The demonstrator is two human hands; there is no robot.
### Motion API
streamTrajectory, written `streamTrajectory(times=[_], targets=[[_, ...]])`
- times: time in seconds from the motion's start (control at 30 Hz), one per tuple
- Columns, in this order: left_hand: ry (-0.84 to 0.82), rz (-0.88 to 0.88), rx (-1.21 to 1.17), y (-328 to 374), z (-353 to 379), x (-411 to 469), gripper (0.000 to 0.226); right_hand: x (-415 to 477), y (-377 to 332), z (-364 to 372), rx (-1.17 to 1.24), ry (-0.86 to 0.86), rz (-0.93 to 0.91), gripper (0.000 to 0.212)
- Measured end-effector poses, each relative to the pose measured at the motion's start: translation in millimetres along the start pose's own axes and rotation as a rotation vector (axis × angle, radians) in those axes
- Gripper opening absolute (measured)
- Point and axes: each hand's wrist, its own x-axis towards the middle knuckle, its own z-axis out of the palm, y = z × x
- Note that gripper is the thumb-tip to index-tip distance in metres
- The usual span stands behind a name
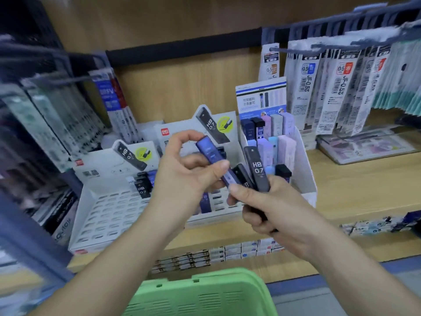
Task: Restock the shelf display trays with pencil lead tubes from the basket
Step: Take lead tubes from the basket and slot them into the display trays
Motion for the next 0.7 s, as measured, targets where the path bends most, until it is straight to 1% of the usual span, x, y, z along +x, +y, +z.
streamTrajectory(times=[0.07,0.13,0.17,0.23,0.27,0.33,0.4,0.43,0.47,0.5,0.57,0.6,0.63,0.7], targets=[[0.011,0.014,-0.020,4.5,-14.5,4.0,0.031,2.7,4.3,11.6,0.066,-0.038,-0.014,0.013],[-0.053,-0.014,-0.051,11.2,-34.1,8.7,0.024,5.0,6.2,18.6,0.225,-0.089,0.019,0.014],[-0.100,-0.035,-0.053,14.9,-45.2,11.3,0.024,6.0,7.3,20.1,0.297,-0.123,0.045,0.015],[-0.175,-0.055,-0.030,19.3,-67.9,15.3,0.024,7.0,10.2,23.7,0.391,-0.236,0.098,0.018],[-0.202,-0.054,-0.015,19.9,-76.9,16.4,0.023,7.1,12.3,26.1,0.429,-0.310,0.124,0.023],[-0.254,-0.056,0.014,18.1,-87.8,16.7,0.020,7.6,16.9,29.9,0.465,-0.439,0.183,0.035],[-0.267,-0.067,0.043,13.5,-91.4,16.1,0.022,8.1,19.7,34.6,0.453,-0.480,0.226,0.034],[-0.248,-0.071,0.047,11.8,-92.3,16.7,0.023,8.1,18.7,38.1,0.432,-0.457,0.239,0.030],[-0.215,-0.069,0.046,11.0,-93.2,18.2,0.022,8.8,17.3,40.8,0.393,-0.399,0.247,0.024],[-0.170,-0.061,0.041,10.5,-95.3,20.4,0.019,9.7,15.4,43.2,0.323,-0.306,0.241,0.023],[-0.051,-0.039,0.051,8.9,-103.9,26.6,0.014,11.8,12.4,44.1,0.152,-0.109,0.204,0.029],[0.015,-0.028,0.079,7.9,-109.8,30.2,0.011,12.9,11.6,43.1,0.104,-0.036,0.185,0.031],[0.078,-0.018,0.124,6.5,-116.5,33.4,0.009,13.7,11.0,41.4,0.092,0.019,0.176,0.032],[0.160,0.003,0.274,1.5,-128.8,37.8,0.013,14.5,11.3,35.6,0.136,0.095,0.174,0.029]])
